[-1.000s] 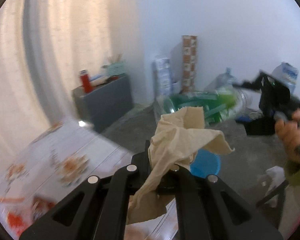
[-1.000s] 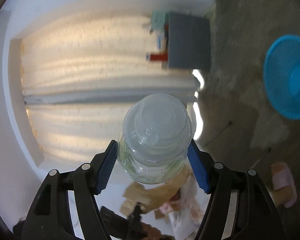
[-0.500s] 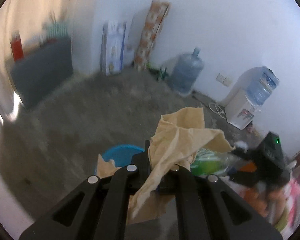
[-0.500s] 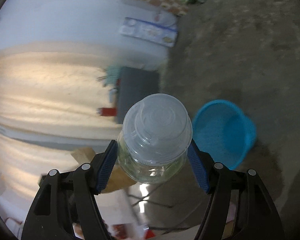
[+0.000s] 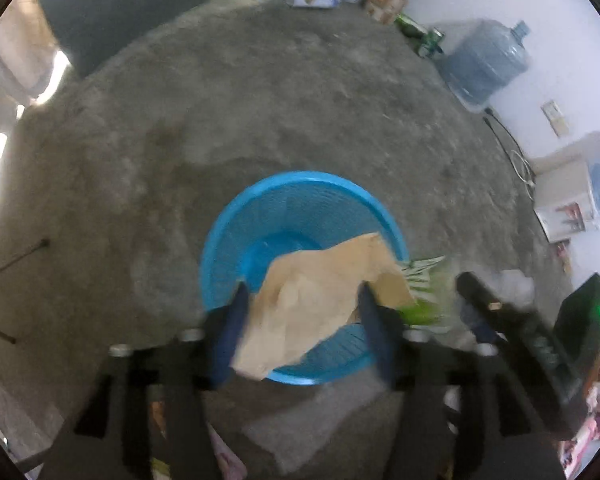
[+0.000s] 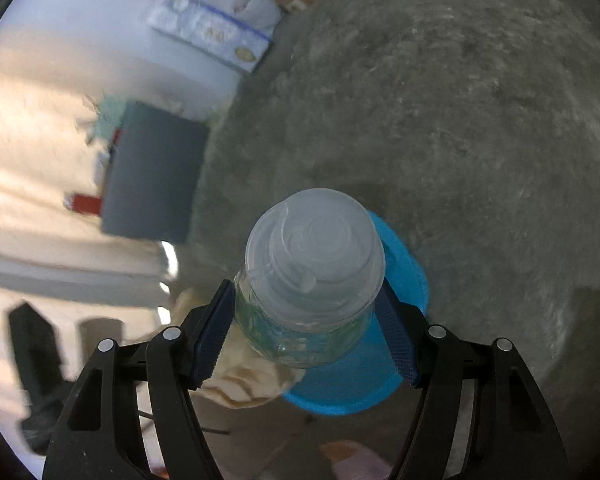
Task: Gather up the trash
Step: 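Open both tools to drop the paper and bottle into the wastebasket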
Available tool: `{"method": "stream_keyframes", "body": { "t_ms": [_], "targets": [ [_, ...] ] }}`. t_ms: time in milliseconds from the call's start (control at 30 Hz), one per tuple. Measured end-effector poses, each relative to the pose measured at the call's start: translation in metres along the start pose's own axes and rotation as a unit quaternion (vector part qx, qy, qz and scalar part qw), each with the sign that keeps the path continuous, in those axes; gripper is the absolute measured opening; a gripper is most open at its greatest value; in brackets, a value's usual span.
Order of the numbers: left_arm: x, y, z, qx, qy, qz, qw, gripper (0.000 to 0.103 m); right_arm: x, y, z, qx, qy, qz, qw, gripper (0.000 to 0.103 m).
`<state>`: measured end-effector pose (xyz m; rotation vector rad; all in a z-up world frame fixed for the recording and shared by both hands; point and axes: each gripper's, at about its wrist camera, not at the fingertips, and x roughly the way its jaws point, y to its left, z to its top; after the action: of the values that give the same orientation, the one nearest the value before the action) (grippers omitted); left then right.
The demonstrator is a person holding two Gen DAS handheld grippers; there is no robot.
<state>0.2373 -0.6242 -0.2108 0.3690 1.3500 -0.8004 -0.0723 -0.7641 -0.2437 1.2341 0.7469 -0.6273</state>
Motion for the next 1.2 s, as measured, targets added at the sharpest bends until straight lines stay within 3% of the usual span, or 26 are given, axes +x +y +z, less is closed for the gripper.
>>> {"method": "stream_keyframes", "body": {
  "t_ms": [267, 467, 767, 1033, 1100, 1200],
  "targets": [
    [-0.053, 0.023, -0.007, -0.029, -0.050, -0.007, 0.9983, 0.070, 0.062, 0.011, -0.023, -0.077, 0.081, -0.072, 0.991, 0.067],
    [-0.119, 0.025, -0.032, -0.009, -0.100, -0.023, 0.9946, 0.074, 0.069, 0.019, -0.040, -0.119, 0.103, -0.091, 0.983, 0.076],
    [-0.211, 0.056, -0.101, -0.014, -0.172, -0.055, 0.9834, 0.081, 0.026, 0.015, -0.046, -0.120, 0.085, -0.069, 0.987, 0.076],
    [-0.279, 0.069, -0.186, 0.010, -0.268, -0.051, 0.9620, 0.091, -0.052, -0.010, -0.084, -0.078, 0.058, -0.006, 0.995, 0.081],
    [-0.287, 0.074, -0.207, 0.007, -0.265, -0.037, 0.9636, 0.093, -0.071, -0.013, -0.105, -0.083, 0.057, -0.001, 0.995, 0.081],
    [-0.290, 0.084, -0.234, 0.008, -0.238, -0.051, 0.9699, 0.093, -0.091, -0.010, -0.129, -0.099, 0.050, -0.010, 0.994, 0.084]
  ]
}}
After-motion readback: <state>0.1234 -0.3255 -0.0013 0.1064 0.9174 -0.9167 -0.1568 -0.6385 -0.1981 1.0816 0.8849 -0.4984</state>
